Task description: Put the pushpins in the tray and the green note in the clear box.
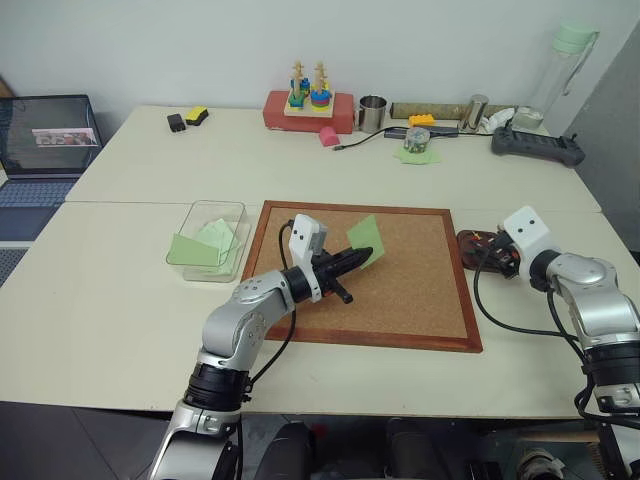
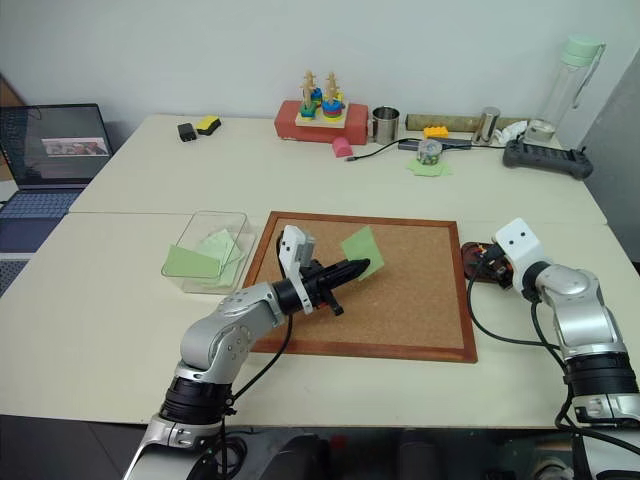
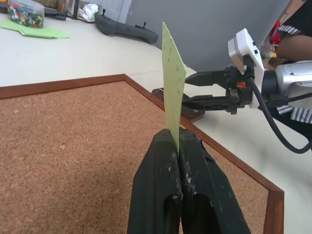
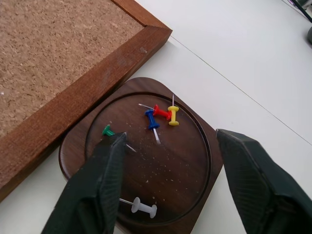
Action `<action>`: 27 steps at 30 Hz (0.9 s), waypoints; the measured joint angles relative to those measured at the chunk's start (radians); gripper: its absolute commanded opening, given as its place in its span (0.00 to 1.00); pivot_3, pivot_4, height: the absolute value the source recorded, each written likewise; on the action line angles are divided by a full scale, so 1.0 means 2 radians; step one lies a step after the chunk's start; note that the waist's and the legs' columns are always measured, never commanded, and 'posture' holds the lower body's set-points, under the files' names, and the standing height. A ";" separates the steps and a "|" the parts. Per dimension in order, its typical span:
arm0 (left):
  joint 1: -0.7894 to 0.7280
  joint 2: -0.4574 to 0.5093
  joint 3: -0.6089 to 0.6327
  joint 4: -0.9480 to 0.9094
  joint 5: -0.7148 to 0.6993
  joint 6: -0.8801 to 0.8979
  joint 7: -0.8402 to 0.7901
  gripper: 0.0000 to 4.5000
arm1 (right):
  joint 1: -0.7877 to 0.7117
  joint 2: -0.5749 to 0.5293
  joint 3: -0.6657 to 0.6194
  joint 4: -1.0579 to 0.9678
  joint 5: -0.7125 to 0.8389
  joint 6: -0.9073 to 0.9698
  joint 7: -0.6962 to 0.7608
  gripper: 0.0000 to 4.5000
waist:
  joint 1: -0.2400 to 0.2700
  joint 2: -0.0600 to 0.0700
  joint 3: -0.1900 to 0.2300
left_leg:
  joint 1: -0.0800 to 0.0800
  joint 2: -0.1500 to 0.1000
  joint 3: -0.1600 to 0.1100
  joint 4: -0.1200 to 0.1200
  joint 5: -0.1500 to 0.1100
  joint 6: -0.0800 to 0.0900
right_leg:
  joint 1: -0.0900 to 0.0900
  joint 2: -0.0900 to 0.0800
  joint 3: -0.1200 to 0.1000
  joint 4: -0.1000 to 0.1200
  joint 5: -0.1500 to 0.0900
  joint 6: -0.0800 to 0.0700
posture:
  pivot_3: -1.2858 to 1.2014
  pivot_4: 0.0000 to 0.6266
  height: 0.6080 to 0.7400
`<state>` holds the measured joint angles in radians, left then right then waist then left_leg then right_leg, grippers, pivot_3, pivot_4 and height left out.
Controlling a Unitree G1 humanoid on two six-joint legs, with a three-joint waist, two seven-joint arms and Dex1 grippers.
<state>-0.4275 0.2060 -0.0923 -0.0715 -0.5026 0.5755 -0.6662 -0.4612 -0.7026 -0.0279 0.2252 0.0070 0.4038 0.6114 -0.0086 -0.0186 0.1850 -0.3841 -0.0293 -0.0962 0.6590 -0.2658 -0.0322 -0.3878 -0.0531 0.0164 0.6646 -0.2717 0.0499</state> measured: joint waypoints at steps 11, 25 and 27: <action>0.001 0.033 0.027 -0.048 -0.003 0.006 0.018 0.00 | -0.002 -0.043 -0.007 -0.062 0.043 -0.002 0.071 0.75 | -0.002 0.001 0.001 | 0.000 0.000 0.000 0.000 0.000 0.000 | 0.000 0.000 0.000 0.000 0.000 0.000 | 0.52 0.24 1.00; 0.001 0.163 0.171 -0.099 0.079 0.031 0.177 0.00 | -0.104 -0.021 0.038 -0.241 0.224 0.074 0.229 0.75 | -0.009 0.000 0.001 | 0.000 0.000 -0.002 0.000 0.000 0.000 | 0.000 0.000 -0.001 0.000 0.000 0.000 | 0.52 0.24 1.00; 0.004 0.168 0.181 -0.093 0.090 0.038 0.192 0.00 | -0.110 -0.015 0.046 -0.235 0.223 0.073 0.230 0.75 | -0.008 0.000 0.001 | 0.000 0.000 -0.002 0.000 0.000 0.000 | 0.000 0.000 -0.001 -0.001 0.000 0.000 | 0.52 0.24 1.00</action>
<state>-0.4200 0.5427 0.2703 -0.2581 -0.3235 0.6521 -0.2831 -0.6820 -0.7330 0.0645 -0.2448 0.4530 0.5503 1.0705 -0.0245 -0.0182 0.1871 -0.3847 -0.0292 -0.0995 0.6581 -0.2661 -0.0321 -0.3881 -0.0532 0.0143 0.6634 -0.2717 0.0501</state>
